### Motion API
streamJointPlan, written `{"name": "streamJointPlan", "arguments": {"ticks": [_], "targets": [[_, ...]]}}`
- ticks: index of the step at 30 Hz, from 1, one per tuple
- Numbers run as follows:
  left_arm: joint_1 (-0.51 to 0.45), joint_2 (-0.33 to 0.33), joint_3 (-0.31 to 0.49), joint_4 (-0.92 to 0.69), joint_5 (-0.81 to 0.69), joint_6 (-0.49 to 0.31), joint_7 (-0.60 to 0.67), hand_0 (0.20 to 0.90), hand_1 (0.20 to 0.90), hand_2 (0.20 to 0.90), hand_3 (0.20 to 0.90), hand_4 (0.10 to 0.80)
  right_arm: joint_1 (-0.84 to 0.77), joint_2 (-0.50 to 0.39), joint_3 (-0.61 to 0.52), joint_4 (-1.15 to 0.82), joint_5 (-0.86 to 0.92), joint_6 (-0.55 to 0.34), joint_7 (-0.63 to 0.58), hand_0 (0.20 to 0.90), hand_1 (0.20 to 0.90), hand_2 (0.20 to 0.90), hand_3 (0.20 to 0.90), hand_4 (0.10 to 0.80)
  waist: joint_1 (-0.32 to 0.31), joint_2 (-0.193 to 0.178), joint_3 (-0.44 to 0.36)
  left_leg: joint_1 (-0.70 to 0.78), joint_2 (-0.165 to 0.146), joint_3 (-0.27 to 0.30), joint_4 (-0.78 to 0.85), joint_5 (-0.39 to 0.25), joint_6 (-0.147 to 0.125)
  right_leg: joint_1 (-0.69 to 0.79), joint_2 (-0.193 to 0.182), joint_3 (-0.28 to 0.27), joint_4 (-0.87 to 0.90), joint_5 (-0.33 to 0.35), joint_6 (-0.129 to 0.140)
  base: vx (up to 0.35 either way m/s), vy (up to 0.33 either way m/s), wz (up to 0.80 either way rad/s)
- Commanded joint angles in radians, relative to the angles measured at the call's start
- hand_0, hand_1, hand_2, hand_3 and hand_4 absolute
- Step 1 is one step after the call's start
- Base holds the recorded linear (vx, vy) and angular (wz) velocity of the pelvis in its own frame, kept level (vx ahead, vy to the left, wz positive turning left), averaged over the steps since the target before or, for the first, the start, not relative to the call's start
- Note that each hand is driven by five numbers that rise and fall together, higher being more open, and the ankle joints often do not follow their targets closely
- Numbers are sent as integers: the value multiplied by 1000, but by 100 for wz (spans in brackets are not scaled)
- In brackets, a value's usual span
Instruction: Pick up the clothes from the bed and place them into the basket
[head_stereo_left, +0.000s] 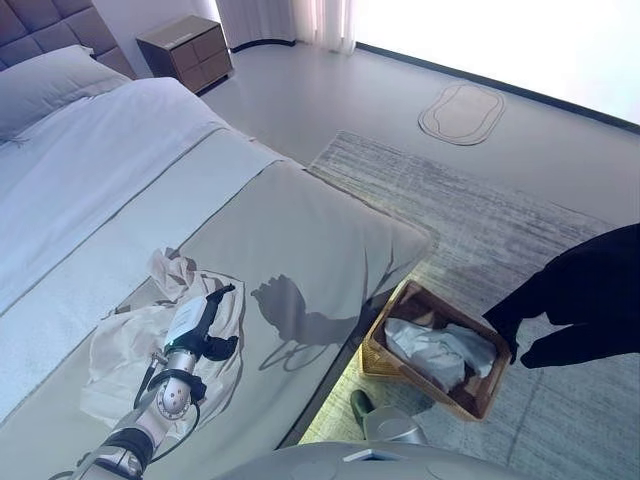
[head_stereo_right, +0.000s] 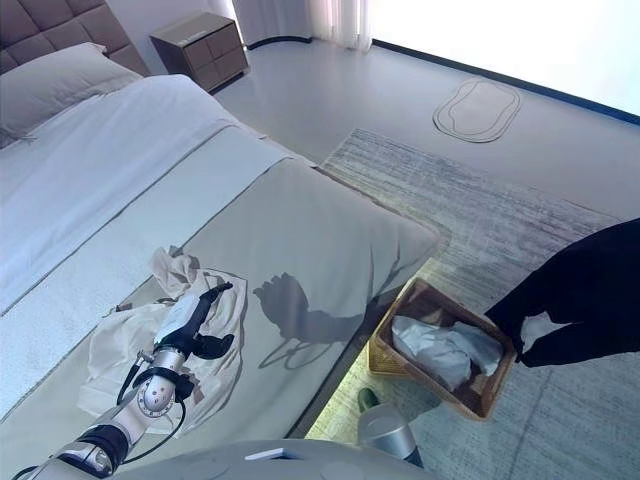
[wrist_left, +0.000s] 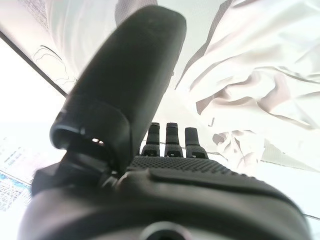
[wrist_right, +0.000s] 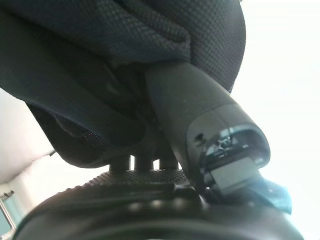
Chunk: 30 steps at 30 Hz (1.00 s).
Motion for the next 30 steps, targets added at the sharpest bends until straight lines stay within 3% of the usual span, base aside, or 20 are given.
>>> {"name": "streamJointPlan", "arguments": {"ticks": [1, 8, 18, 29, 30], "targets": [[-64, 75, 7, 5, 2, -51, 18, 900, 900, 900, 900, 800, -74, -66, -76, -6, -21, -96, -45, 300, 300, 300, 200, 100, 28, -43, -63, -35, -12, -27, 98, -106, 15, -45, 3, -21, 111, -64, 50, -32, -54, 1], [-69, 72, 15, -22, 9, -38, 0, 900, 900, 900, 900, 800, -48, 11, -57, 0, -48, -91, -6, 300, 300, 300, 200, 100, 24, -20, -36, -52, -12, -23, 115, -110, 15, -65, -8, -31, 119, -61, 53, -41, -38, -1], [-76, 40, 6, -66, 9, -24, 10, 900, 900, 900, 900, 800, -74, 75, 31, 93, -65, -121, 25, 300, 300, 300, 200, 100, 25, 41, -5, -59, -24, -23, 121, -113, 12, -72, -26, -41, 104, -54, 54, -34, 8, 0], [-100, 19, -11, -112, 0, 17, -5, 900, 900, 900, 900, 800, -96, 194, 183, 119, -120, -132, 7, 300, 300, 300, 200, 100, 43, 49, 0, -56, -27, -39, 105, -101, 9, -62, -28, -57, 93, -50, 56, -28, -10, 3], [-103, 18, -16, -114, 0, 18, -3, 900, 900, 900, 900, 800, -105, 196, 193, 138, -125, -127, -4, 519, 519, 519, 455, 355, 47, 49, 0, -56, -26, -41, 105, -101, 9, -61, -28, -59, 93, -51, 56, 0, 0, 0]]}}
